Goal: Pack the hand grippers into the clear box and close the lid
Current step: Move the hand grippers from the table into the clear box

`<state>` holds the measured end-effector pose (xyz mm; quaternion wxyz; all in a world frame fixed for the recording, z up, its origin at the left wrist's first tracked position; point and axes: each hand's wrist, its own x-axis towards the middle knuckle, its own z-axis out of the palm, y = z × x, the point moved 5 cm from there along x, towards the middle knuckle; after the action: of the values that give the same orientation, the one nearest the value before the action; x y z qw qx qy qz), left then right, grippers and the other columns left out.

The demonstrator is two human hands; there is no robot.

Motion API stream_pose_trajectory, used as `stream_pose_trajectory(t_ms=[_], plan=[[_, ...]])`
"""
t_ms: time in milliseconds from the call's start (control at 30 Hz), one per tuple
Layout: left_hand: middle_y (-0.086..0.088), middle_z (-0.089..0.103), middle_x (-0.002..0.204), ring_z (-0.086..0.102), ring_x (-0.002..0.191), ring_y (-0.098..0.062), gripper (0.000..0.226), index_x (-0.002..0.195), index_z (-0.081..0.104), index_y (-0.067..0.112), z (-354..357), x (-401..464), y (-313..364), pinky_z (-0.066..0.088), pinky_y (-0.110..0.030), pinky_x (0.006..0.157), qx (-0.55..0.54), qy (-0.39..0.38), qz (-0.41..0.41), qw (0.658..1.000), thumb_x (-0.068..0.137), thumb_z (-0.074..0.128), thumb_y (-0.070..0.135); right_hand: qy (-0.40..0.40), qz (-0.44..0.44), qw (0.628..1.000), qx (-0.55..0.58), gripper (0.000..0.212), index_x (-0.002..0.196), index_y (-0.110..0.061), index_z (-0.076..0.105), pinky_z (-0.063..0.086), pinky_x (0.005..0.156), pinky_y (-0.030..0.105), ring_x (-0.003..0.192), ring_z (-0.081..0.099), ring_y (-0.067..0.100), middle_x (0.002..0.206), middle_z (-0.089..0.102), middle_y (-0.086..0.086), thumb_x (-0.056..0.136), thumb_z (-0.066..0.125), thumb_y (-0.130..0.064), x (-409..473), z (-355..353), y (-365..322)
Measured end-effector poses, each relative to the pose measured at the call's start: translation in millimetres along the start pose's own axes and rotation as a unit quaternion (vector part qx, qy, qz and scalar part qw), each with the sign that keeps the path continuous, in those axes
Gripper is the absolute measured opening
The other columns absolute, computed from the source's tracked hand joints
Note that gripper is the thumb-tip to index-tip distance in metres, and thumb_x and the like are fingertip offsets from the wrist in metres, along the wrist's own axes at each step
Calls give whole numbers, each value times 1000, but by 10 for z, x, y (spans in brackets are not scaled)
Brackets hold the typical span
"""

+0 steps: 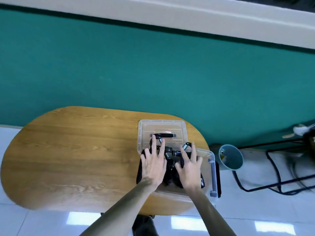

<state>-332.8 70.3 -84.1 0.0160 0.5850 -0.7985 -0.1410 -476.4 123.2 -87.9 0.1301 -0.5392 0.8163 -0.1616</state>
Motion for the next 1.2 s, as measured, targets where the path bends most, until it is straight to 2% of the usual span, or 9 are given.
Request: stream_pose_trajectory(t_ms=[133, 233, 400, 533, 667, 833, 1033, 1200], plan=[[-16, -11, 169, 44, 107, -32, 72, 163, 4, 25, 242, -118, 252, 42, -46, 88, -3, -22, 14, 1000, 103, 44, 32, -36, 45, 998, 12, 63, 150, -34, 44, 49, 93, 49, 113, 31, 32, 169, 9, 1, 92, 63, -19, -116, 56, 420], [-15, -16, 168, 43, 106, -30, 72, 162, -2, 25, 411, -194, 297, 41, -43, 87, 4, -53, 17, 998, 104, 41, 30, -41, 65, 997, 3, 61, 148, -30, 48, 48, 94, 50, 114, 32, 34, 168, 15, 4, 91, 65, -19, -156, 111, 649], [-13, -19, 168, 40, 112, -28, 71, 162, -2, 25, 576, -145, 284, 38, -42, 93, -14, -80, -28, 996, 105, 39, 27, -57, 62, 996, -5, 65, 148, -30, 48, 51, 90, 50, 99, 32, 28, 166, 21, 7, 87, 68, -18, -115, 285, 902], [-14, -17, 168, 40, 109, -28, 71, 162, -2, 24, 679, -37, 320, 38, -44, 91, -2, -90, -21, 996, 105, 38, 26, -72, 63, 995, -3, 63, 149, -30, 46, 52, 83, 49, 96, 28, 25, 167, 19, 7, 89, 65, -18, -43, 407, 957], [-14, -14, 169, 40, 112, -29, 70, 162, 0, 25, 766, 28, 348, 39, -44, 92, 7, -94, -41, 995, 105, 40, 29, -97, 59, 993, -1, 62, 151, -29, 43, 49, 86, 50, 103, 33, 33, 168, 16, 7, 92, 61, -17, 10, 482, 969], [-14, -13, 169, 40, 113, -28, 70, 162, 1, 26, 898, 46, 348, 38, -43, 92, 21, -111, -51, 992, 105, 40, 30, -109, 52, 993, 1, 62, 152, -28, 41, 48, 86, 51, 99, 30, 30, 168, 13, 9, 94, 59, -16, 42, 540, 1061], [-13, -15, 169, 39, 111, -28, 72, 162, -1, 27, 1047, 56, 358, 36, -42, 89, 33, -125, -61, 990, 104, 41, 30, -95, 33, 995, 10, 62, 148, -24, 47, 49, 79, 51, 94, 33, 31, 165, 22, 14, 90, 65, -14, 44, 608, 1130], [-12, -20, 168, 38, 112, -27, 75, 162, -5, 28, 1085, 79, 352, 38, -44, 93, 30, -128, -68, 989, 103, 43, 29, -113, 30, 993, 9, 60, 149, -25, 45, 50, 82, 51, 97, 37, 35, 167, 16, 11, 92, 61, -14, 73, 631, 1131]])
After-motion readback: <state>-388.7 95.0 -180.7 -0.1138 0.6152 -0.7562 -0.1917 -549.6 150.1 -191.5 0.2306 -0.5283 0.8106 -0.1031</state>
